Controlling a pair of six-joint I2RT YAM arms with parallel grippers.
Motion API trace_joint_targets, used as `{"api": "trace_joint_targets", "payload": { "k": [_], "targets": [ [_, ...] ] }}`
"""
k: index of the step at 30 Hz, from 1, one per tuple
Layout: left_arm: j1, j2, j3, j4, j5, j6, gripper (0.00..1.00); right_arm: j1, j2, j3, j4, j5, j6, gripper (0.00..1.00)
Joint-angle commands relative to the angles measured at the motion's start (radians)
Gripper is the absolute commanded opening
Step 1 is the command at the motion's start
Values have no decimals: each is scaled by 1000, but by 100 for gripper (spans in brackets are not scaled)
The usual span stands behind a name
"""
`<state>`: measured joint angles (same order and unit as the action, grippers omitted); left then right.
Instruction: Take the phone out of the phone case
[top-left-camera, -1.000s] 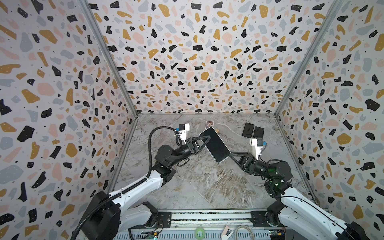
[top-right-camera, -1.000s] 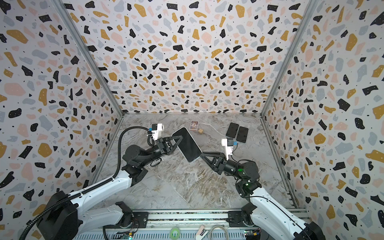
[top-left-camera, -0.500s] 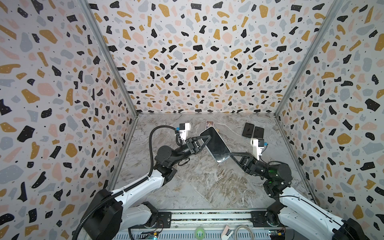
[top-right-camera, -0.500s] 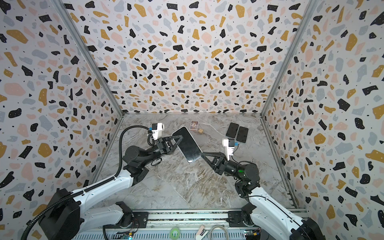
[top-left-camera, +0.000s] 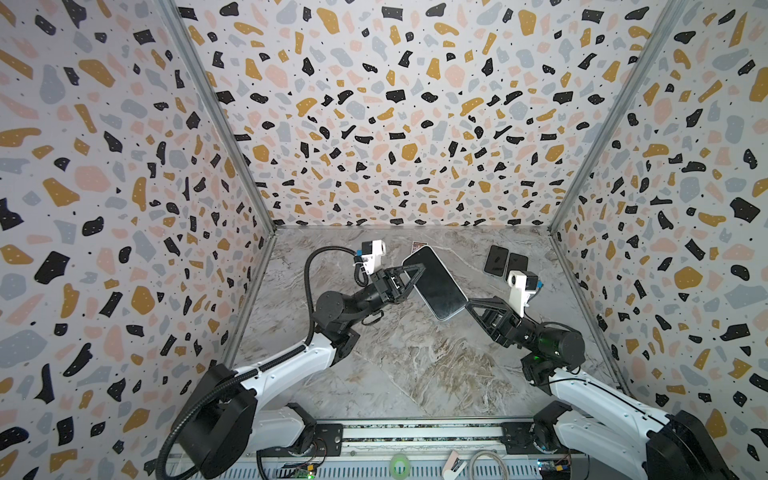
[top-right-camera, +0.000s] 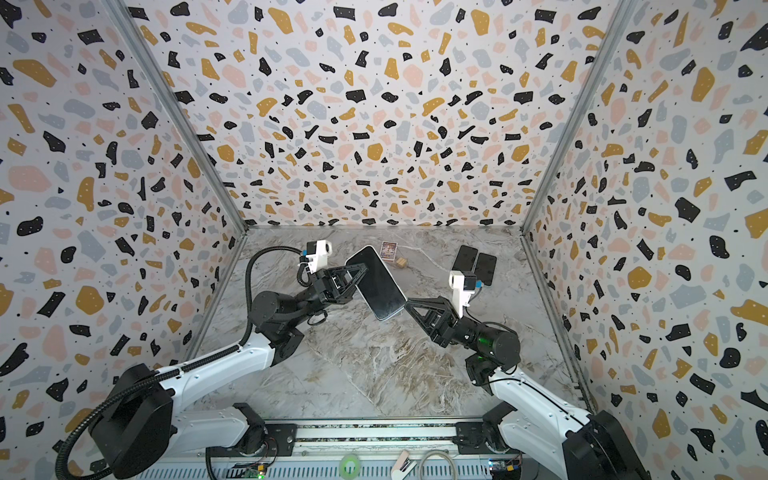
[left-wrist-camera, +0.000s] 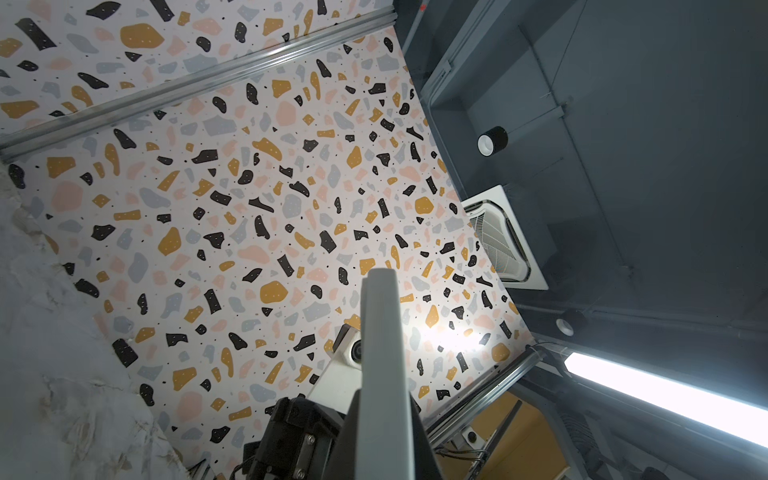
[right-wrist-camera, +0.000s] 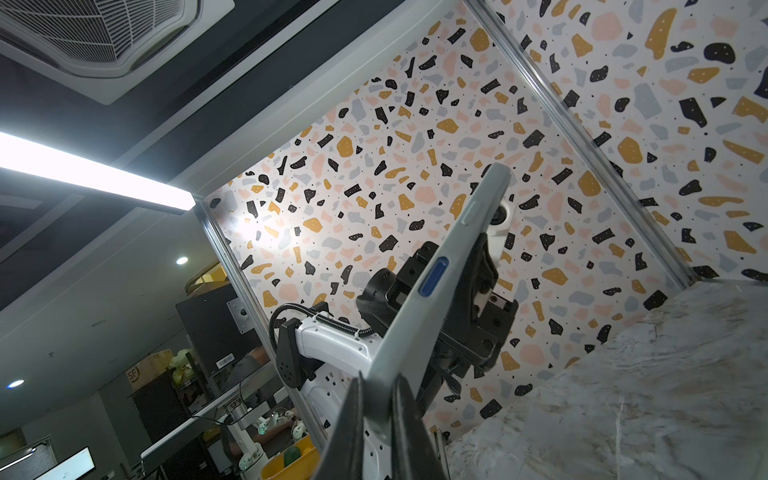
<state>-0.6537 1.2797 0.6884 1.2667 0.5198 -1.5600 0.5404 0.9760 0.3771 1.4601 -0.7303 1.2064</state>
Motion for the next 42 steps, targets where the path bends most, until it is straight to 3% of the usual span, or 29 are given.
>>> {"api": "trace_joint_targets", "payload": {
  "k": [1,16,21,24,27,30,34,42],
  "targets": [
    [-20,28,80,224,-13,-144,0,4,24,54,40,-83,-33,8],
    [-49,78,215,268,-1,-179,0,-33,181,162,143,-107,53,11],
    [-54,61,218,195,11,-132,0,-50,201,171,121,-103,72,11],
    [-54,42,209,106,19,-72,0,-51,172,158,42,-97,39,23],
    [-53,15,207,-66,23,39,0,-53,119,142,-78,-81,-8,42],
    [-45,1,200,-129,29,74,0,-57,50,124,-244,-65,-65,52],
    [-14,-16,189,-153,47,70,0,-87,-53,56,-340,-51,-74,57],
    [67,-18,217,-316,114,139,0,-107,-312,-12,-745,-8,-164,61]
  ]
}}
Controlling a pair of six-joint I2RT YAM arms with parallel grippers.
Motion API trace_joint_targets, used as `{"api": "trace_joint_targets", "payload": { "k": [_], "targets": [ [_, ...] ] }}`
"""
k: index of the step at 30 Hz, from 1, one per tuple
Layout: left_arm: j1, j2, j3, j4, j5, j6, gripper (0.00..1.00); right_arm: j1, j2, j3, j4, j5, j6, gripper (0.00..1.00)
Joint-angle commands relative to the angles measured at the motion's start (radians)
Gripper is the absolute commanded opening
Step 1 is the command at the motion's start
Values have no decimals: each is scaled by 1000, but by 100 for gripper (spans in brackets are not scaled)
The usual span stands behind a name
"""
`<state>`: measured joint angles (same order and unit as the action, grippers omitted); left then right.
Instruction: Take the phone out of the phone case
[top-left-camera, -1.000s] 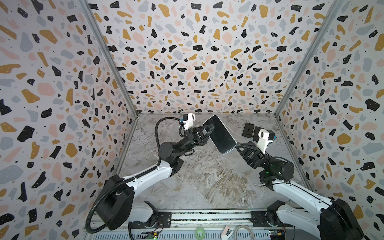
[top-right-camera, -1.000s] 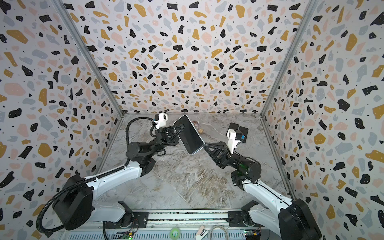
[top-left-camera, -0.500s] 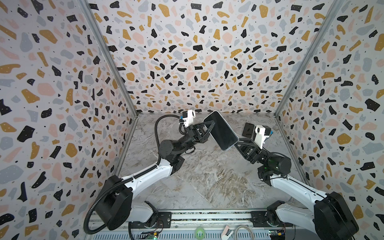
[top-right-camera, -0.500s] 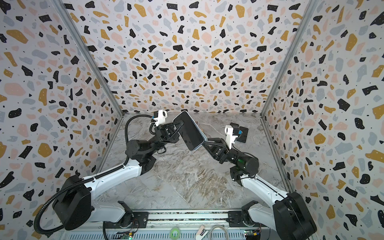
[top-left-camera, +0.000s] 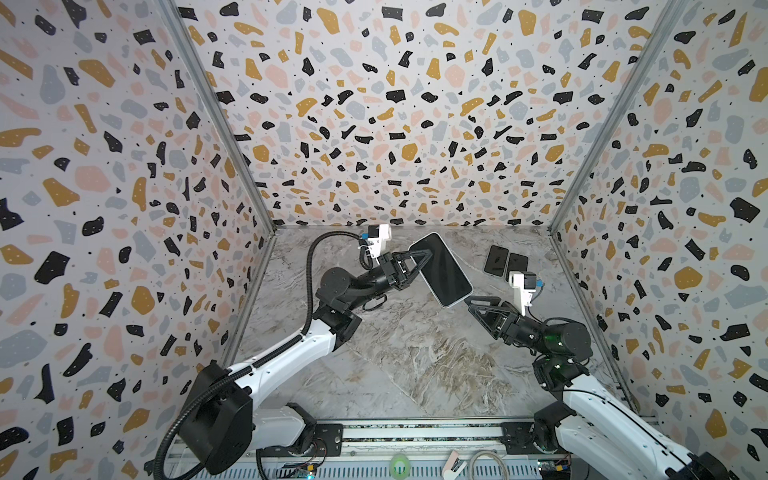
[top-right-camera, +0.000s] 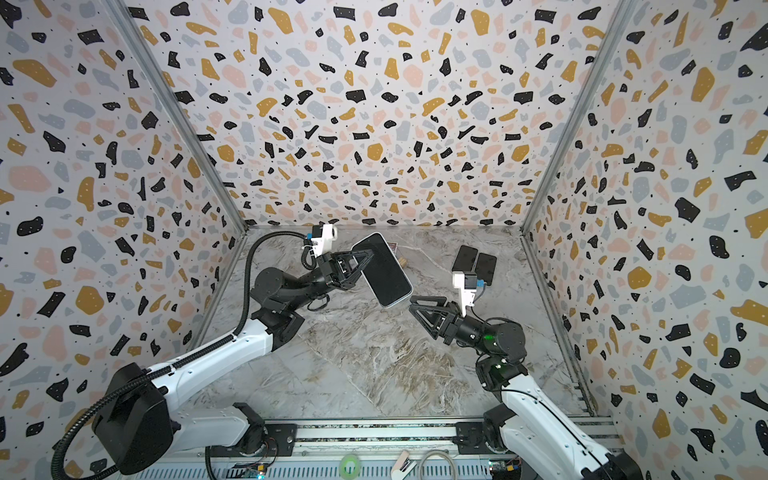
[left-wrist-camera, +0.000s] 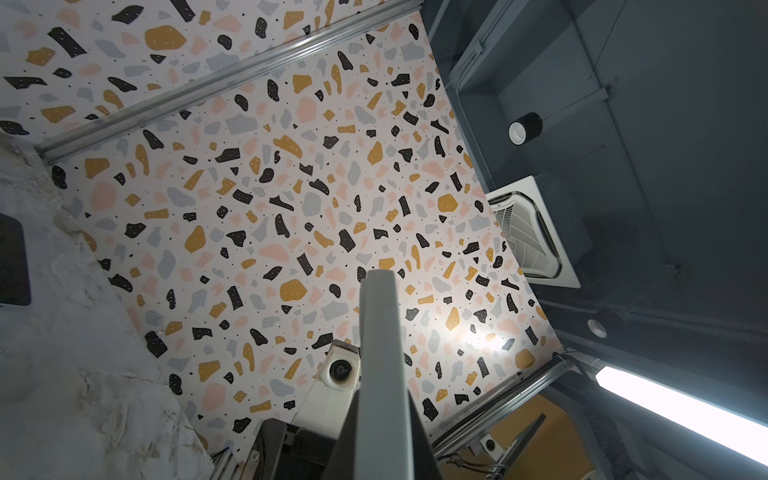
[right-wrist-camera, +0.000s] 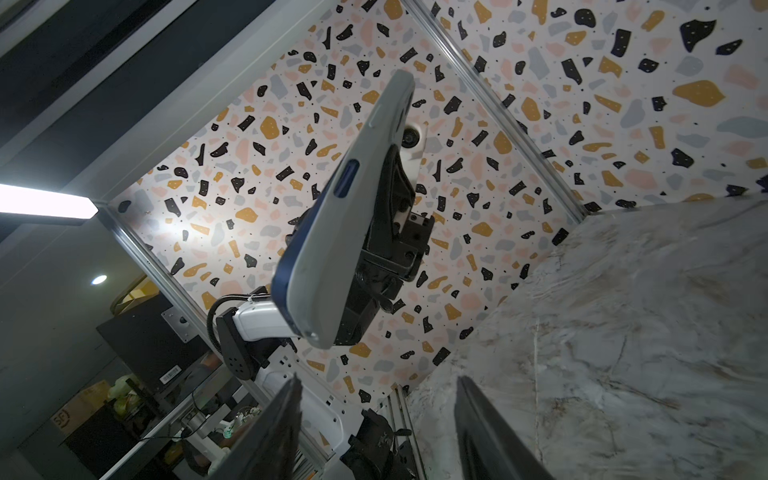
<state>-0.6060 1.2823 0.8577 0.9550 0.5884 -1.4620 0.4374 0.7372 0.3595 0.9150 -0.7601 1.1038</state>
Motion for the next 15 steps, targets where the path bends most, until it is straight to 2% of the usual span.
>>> {"api": "trace_joint_targets", "payload": {
  "k": [1,8,15],
  "targets": [
    [20,-16,59,-32,53,56,0,-4,-93,4,-230,25,-66,62],
    [20,10,139,-249,97,192,0,-2,-143,1,-274,15,-17,63],
    [18,17,144,-274,106,209,0,38,-63,9,-186,16,27,62]
  ]
}}
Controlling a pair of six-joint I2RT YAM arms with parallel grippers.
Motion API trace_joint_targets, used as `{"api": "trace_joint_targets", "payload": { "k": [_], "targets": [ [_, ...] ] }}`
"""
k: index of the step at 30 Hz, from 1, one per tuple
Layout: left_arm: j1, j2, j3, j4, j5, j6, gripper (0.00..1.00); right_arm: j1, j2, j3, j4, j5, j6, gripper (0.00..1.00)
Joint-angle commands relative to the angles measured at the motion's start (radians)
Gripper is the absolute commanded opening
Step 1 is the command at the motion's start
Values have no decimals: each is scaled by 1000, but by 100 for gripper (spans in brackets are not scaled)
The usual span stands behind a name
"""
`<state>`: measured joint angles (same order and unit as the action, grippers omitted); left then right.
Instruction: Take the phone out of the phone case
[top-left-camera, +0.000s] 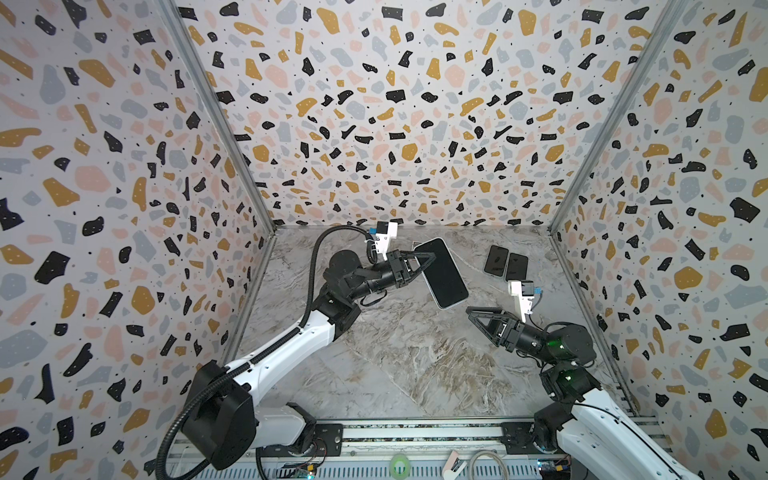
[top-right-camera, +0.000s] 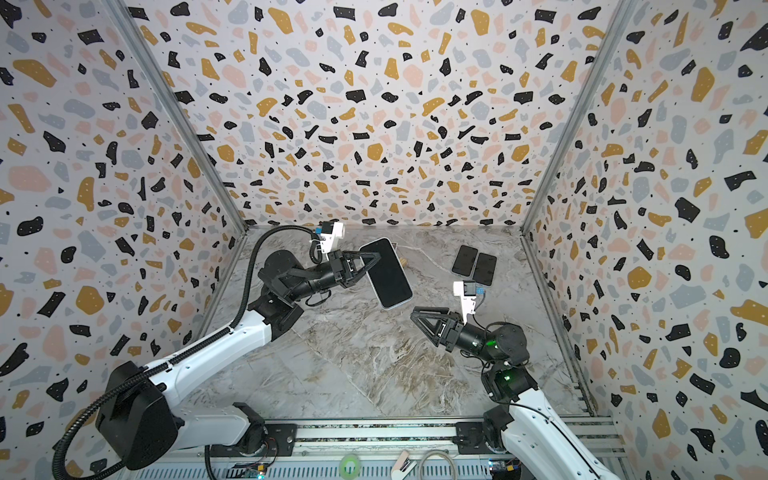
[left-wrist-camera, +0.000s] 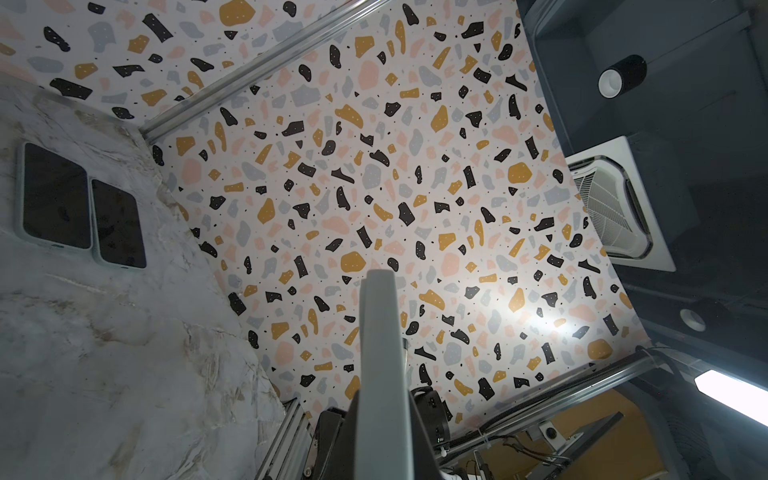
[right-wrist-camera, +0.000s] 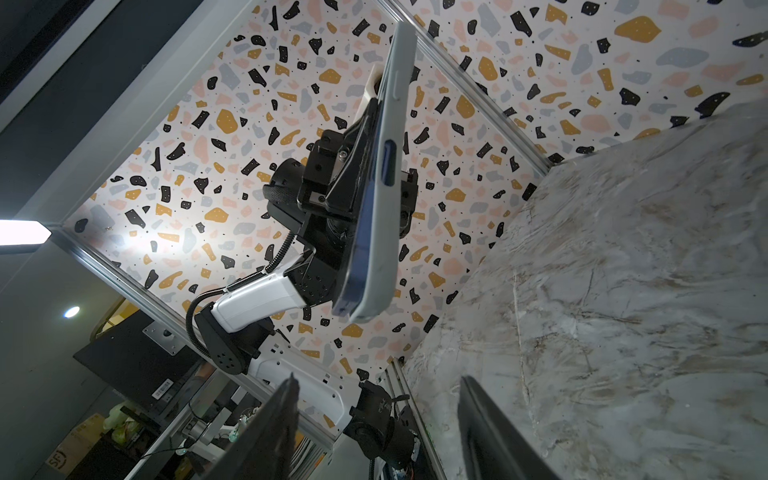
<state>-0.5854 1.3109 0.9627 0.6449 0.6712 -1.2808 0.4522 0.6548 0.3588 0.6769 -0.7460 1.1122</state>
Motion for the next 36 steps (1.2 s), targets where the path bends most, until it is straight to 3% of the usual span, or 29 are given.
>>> {"api": "trace_joint_targets", "payload": {
  "k": [1,8,36],
  "targets": [
    [-2,-12,37,36,24,29,0,37,29,15,56,13,11,62],
    [-4,-27,19,44,22,30,0,79,80,30,73,49,-7,61],
    [-34,-48,-5,84,17,30,0,47,160,19,171,57,33,59]
  ]
}}
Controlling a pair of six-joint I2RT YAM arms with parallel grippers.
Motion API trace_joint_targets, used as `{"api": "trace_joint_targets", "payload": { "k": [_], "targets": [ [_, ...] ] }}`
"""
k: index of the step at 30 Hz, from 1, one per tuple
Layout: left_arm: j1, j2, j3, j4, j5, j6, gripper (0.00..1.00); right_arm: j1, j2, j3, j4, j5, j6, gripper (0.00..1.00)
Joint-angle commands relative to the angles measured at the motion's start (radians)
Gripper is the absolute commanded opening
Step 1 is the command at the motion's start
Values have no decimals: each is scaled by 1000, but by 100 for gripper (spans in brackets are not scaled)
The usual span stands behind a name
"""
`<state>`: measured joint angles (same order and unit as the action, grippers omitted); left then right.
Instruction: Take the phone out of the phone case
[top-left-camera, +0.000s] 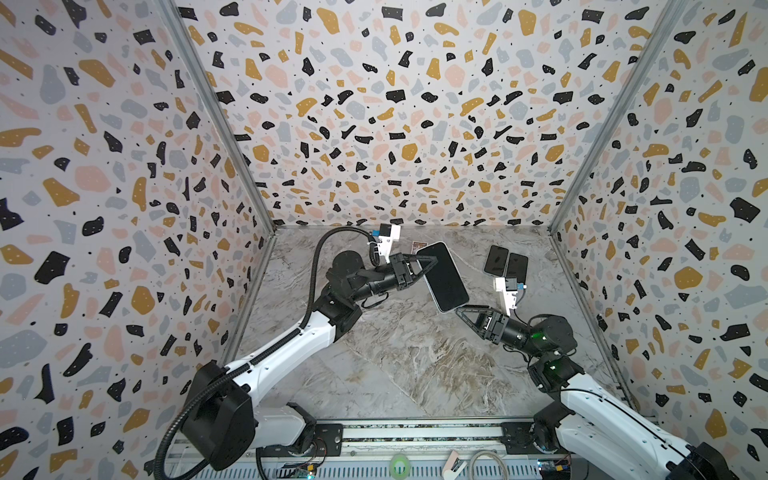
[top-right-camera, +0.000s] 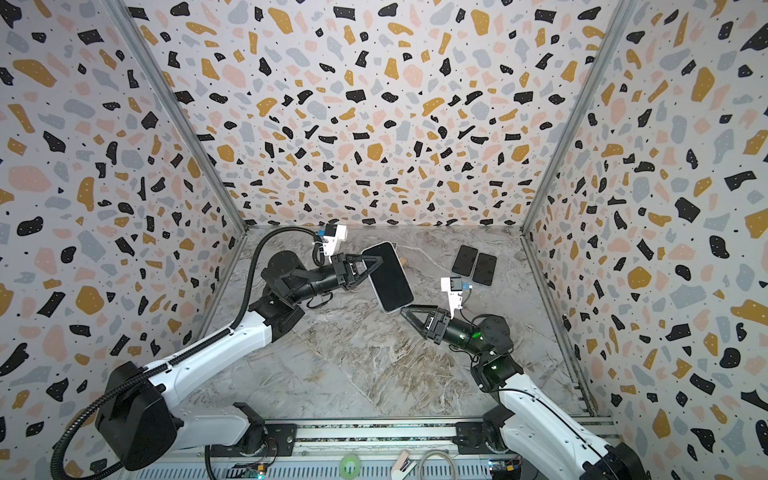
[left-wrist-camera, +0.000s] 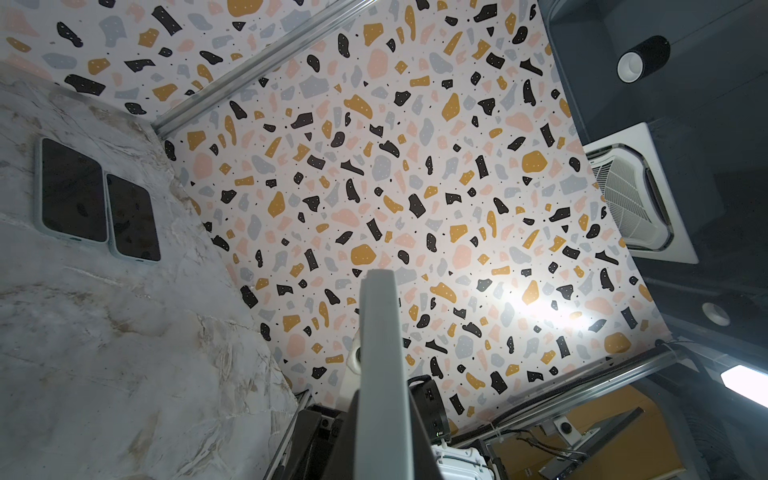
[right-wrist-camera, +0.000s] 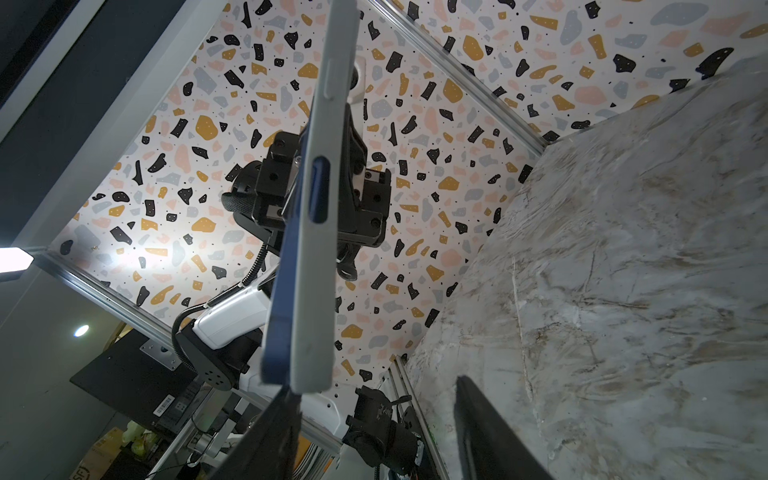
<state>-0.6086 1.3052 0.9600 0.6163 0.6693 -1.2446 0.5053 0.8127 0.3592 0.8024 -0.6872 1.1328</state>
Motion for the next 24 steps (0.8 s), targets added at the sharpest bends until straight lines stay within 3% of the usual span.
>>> {"api": "trace_joint_targets", "payload": {
  "k": [1,12,24],
  "targets": [
    [-13,-43,-3,116,19,-8,0,-5,4,17,50,-2,14,59],
    [-31,-47,-13,113,29,11,0,-43,32,3,91,-11,61,55],
    [-33,-14,-38,88,26,51,0,-49,56,-30,223,-57,153,27]
  ]
}}
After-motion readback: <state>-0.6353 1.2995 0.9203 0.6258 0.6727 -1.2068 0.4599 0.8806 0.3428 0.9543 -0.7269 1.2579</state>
